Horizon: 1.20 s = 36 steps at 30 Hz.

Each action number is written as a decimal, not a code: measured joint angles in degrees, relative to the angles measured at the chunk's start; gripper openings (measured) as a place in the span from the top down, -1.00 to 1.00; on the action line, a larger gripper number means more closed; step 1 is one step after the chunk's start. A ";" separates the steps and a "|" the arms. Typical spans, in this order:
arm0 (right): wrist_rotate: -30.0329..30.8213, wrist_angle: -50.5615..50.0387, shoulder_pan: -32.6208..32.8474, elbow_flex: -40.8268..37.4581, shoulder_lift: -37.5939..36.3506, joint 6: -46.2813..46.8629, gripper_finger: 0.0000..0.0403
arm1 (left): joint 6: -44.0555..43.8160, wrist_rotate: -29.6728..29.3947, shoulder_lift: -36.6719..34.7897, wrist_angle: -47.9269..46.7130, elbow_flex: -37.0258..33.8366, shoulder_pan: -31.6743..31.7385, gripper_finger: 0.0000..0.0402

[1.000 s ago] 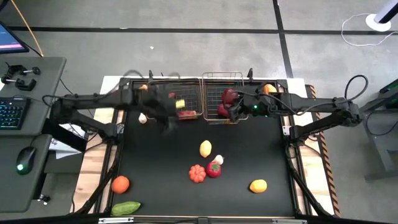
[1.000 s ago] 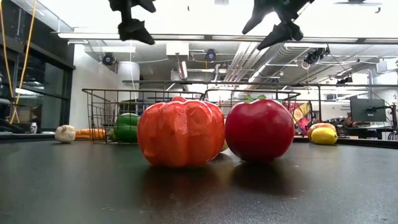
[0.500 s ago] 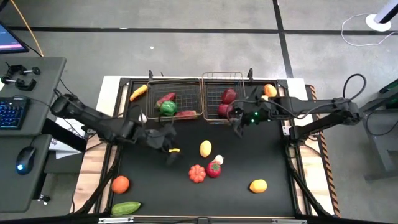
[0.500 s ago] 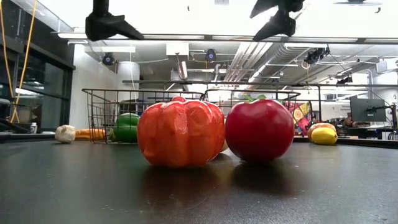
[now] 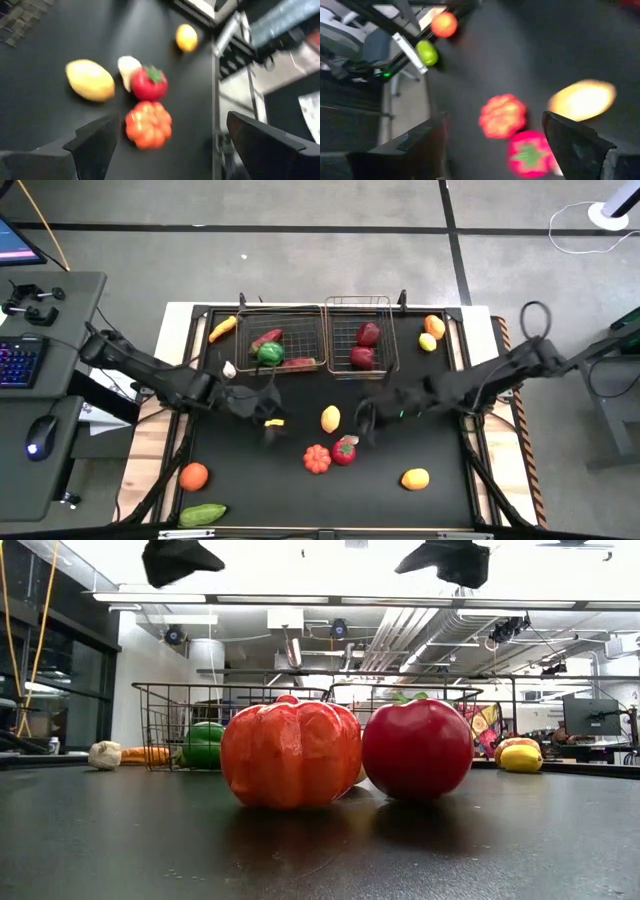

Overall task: Sort produce into baskets
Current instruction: Put the red tomato into the right wire basket

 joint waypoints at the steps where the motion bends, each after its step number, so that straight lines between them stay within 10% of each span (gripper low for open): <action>1: 0.04 0.43 1.48 0.71 1.80 2.40 -0.56 | 0.76 -0.11 -0.69 -0.96 0.00 -1.20 -0.76; 7: 0.20 -4.15 6.79 11.26 14.53 10.14 -0.56 | 3.59 -9.15 -5.29 -0.29 -3.71 -10.25 -0.76; 18: 5.69 -42.69 7.94 38.81 34.85 1.48 -0.56 | -5.93 -25.08 -6.65 9.70 -11.39 -19.24 -0.76; 36: 3.72 -46.46 4.88 41.07 43.70 -13.18 -0.56 | -10.62 -30.67 -6.17 10.08 -11.47 -19.64 -0.76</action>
